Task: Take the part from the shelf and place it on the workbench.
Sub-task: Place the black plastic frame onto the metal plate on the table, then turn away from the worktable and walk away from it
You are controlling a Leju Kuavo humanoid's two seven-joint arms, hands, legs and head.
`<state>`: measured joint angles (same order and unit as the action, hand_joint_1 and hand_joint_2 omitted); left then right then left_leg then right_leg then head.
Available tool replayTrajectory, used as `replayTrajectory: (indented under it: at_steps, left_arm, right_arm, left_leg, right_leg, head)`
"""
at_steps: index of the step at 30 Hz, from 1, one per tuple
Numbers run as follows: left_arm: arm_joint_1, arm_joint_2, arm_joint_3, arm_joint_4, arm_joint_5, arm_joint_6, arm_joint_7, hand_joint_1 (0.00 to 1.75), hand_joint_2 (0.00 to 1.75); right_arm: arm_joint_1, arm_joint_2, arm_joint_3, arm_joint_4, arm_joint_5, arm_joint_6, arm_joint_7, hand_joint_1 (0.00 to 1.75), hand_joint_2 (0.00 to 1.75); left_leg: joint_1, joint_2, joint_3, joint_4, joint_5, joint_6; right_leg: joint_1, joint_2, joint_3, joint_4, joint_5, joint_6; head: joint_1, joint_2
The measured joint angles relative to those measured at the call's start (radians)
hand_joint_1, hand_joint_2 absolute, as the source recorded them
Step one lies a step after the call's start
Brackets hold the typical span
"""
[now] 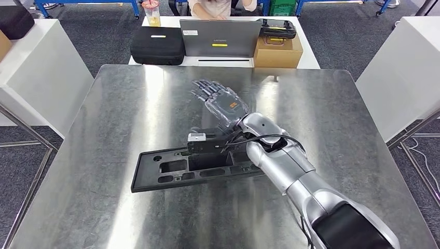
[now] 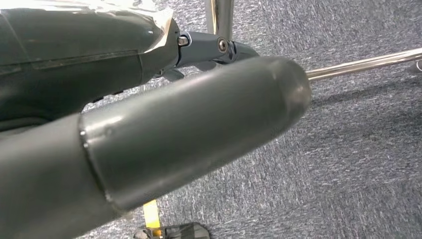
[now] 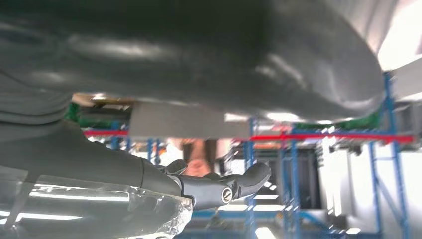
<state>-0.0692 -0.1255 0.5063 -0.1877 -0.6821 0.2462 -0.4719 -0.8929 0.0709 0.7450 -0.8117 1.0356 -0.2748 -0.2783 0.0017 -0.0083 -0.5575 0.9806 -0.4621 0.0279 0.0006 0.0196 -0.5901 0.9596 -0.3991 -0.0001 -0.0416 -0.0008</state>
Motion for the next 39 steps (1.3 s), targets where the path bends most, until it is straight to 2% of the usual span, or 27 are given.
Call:
replayTrajectory:
  at_steps: [6,19,22,25,27,30,34,36,37,38,39]
  left_arm:
    - [0.002,0.0,0.007,0.0,0.0,-0.004,0.0,0.0,0.0]
    - [0.002,0.0,0.012,0.0,-0.001,-0.005,0.001,0.0,0.0]
    - [0.002,0.0,0.012,0.0,-0.001,-0.006,0.008,0.0,0.0]
    - [0.003,-0.002,0.016,0.0,0.004,-0.017,0.017,0.0,0.0]
    - [0.004,-0.006,0.023,0.0,0.015,-0.023,0.019,0.0,0.0]
    - [0.01,-0.016,0.047,0.0,0.045,-0.027,0.028,0.0,0.0]
    - [0.017,-0.034,0.082,0.0,0.072,-0.029,0.064,0.0,0.0]
    - [0.018,-0.051,0.099,0.001,0.085,-0.025,0.084,0.0,0.0]
    - [0.018,-0.063,0.107,0.001,0.091,-0.022,0.091,0.0,0.0]
    - [0.02,-0.075,0.115,0.002,0.096,-0.018,0.096,0.0,0.0]
    - [0.025,-0.086,0.122,0.003,0.098,-0.016,0.099,0.0,0.0]
  right_arm:
    - [-0.027,-0.029,-0.02,0.007,0.005,-0.018,0.006,0.0,0.0]
    - [-0.028,-0.042,-0.026,0.009,0.006,-0.019,0.007,0.0,0.0]
    - [-0.03,-0.05,-0.031,0.009,0.026,-0.043,0.045,0.0,0.0]
    - [-0.048,-0.088,-0.062,0.023,0.051,-0.091,0.126,0.0,0.0]
    - [-0.069,-0.138,-0.107,0.052,0.068,-0.144,0.175,0.0,0.0]
    - [-0.105,-0.246,-0.196,0.119,0.098,-0.245,0.231,0.0,0.0]
    - [-0.119,-0.442,-0.31,0.205,0.093,-0.325,0.248,0.0,0.0]
    - [-0.035,-0.581,-0.383,0.202,0.017,-0.364,0.279,0.0,0.0]
    - [0.058,-0.661,-0.435,0.178,-0.045,-0.387,0.291,0.0,0.0]
    - [0.182,-0.744,-0.517,0.144,-0.117,-0.403,0.275,0.0,0.0]
    - [0.312,-0.808,-0.619,0.109,-0.167,-0.406,0.23,0.0,0.0]
  left_leg:
    - [0.006,0.0,0.001,0.0,0.0,0.0]
    - [0.013,0.0,0.0,-0.001,-0.001,-0.002]
    - [0.013,0.0,0.0,-0.001,0.0,-0.002]
    - [0.012,-0.001,0.0,0.0,0.0,-0.002]
    - [0.011,-0.004,-0.001,0.0,0.0,-0.002]
    - [0.009,-0.008,-0.002,0.001,0.0,-0.001]
    - [0.006,-0.015,-0.002,0.005,-0.002,0.003]
    - [0.006,-0.026,0.005,0.007,-0.008,0.011]
    - [0.009,-0.039,0.012,0.008,-0.013,0.015]
    - [0.013,-0.054,0.017,0.008,-0.019,0.019]
    - [0.016,-0.068,0.022,0.008,-0.024,0.021]
  right_leg:
    - [0.0,0.0,-0.001,0.0,0.0,0.0]
    - [0.006,0.0,-0.003,0.002,0.0,0.0]
    - [0.006,0.0,-0.004,0.002,0.0,0.0]
    - [0.006,-0.002,-0.004,0.002,0.0,0.0]
    - [0.006,-0.005,-0.004,0.001,0.0,0.0]
    - [0.004,-0.009,-0.004,0.001,0.0,0.0]
    - [0.004,-0.015,-0.006,0.0,-0.004,0.006]
    - [0.009,-0.024,0.0,-0.003,-0.011,0.015]
    - [0.014,-0.036,0.011,-0.006,-0.019,0.021]
    - [0.019,-0.05,0.027,-0.008,-0.027,0.026]
    - [0.022,-0.064,0.043,-0.008,-0.034,0.029]
  head:
    - [0.0,0.0]
    - [0.0,0.0]
    - [0.0,0.0]
    - [0.0,0.0]
    - [0.0,0.0]
    - [0.0,0.0]
    - [0.0,0.0]
    - [-0.009,0.0]
    - [-0.013,0.0]
    - [-0.01,0.0]
    - [0.0,0.0]
